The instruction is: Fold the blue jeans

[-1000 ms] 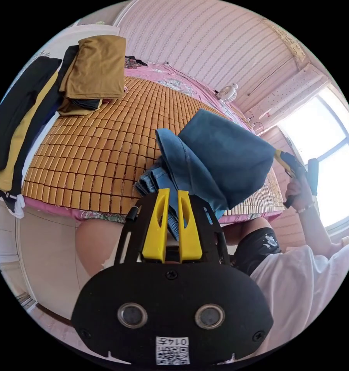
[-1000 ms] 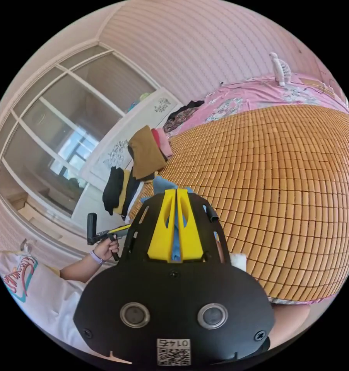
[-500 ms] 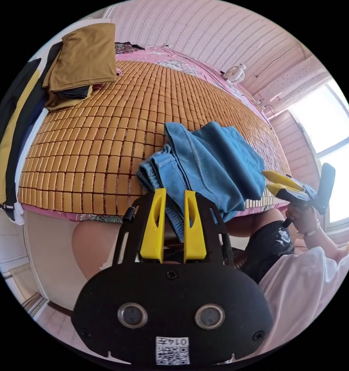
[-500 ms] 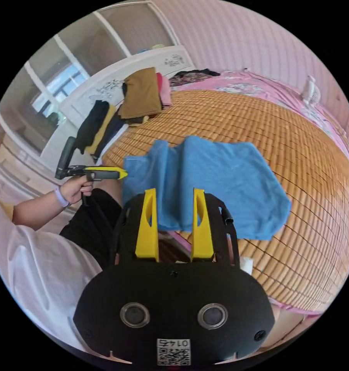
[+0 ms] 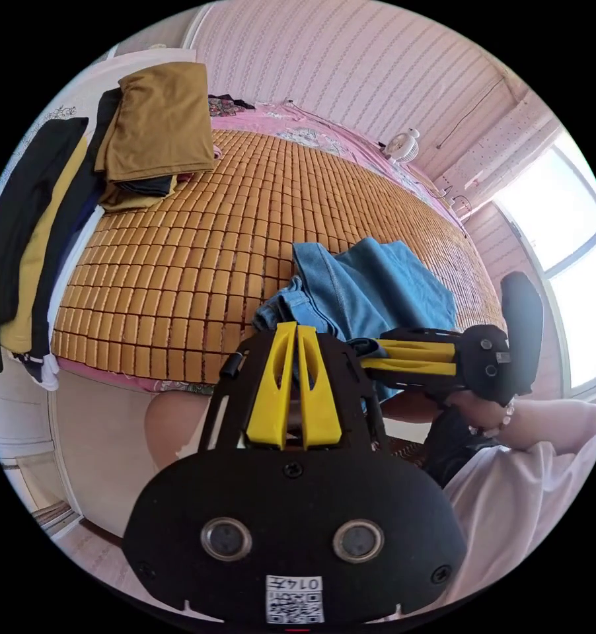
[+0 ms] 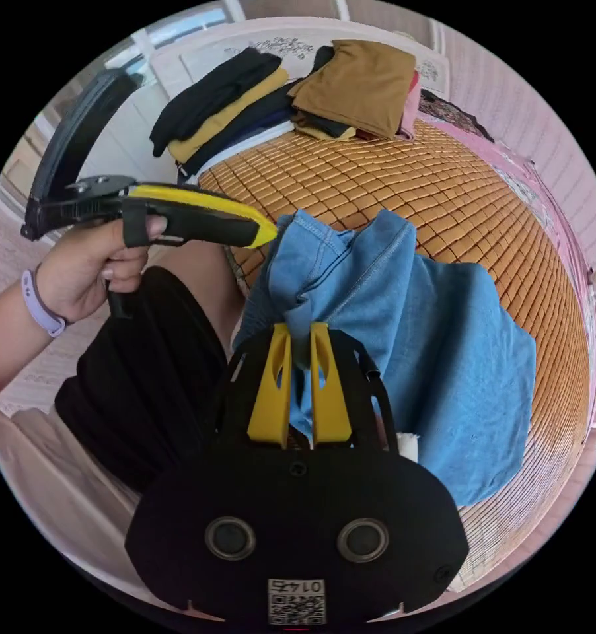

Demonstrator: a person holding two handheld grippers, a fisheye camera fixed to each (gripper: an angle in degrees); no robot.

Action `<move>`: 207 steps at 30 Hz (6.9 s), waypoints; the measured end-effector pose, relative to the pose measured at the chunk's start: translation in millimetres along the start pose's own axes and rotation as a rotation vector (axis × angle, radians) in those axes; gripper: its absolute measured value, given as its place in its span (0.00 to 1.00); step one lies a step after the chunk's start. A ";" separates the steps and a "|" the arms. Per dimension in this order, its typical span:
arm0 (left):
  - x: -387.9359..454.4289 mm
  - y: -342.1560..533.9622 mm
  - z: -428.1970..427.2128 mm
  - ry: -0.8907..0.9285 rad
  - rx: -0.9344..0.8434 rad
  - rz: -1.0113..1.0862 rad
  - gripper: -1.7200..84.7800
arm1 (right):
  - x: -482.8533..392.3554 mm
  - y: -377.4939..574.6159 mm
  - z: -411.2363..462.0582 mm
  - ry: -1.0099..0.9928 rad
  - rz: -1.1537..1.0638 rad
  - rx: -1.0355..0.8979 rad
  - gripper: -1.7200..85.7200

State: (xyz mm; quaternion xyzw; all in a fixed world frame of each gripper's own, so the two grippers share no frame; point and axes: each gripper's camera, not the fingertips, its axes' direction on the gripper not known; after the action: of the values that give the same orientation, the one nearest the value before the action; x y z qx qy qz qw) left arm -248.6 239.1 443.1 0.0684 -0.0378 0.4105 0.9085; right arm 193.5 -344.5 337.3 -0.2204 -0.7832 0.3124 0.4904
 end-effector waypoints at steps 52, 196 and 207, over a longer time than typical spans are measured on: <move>-49.3 -16.2 -136.3 -0.293 0.113 -0.125 0.02 | 280.4 385.1 -363.2 0.213 1.182 0.407 0.12; 64.1 -338.2 68.9 -0.723 -0.170 0.073 0.11 | 503.3 182.4 -251.4 0.861 1.106 0.012 0.02; 6.4 -347.6 61.3 -0.581 -0.137 -0.133 0.12 | 538.6 228.8 -287.1 0.691 1.172 0.113 0.01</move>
State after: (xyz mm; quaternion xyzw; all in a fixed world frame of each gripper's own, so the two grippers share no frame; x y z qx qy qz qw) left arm 16.0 7.2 472.0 0.1236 -0.3190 0.3099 0.8871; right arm 235.2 246.8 608.4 -0.6695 -0.3153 0.4782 0.4729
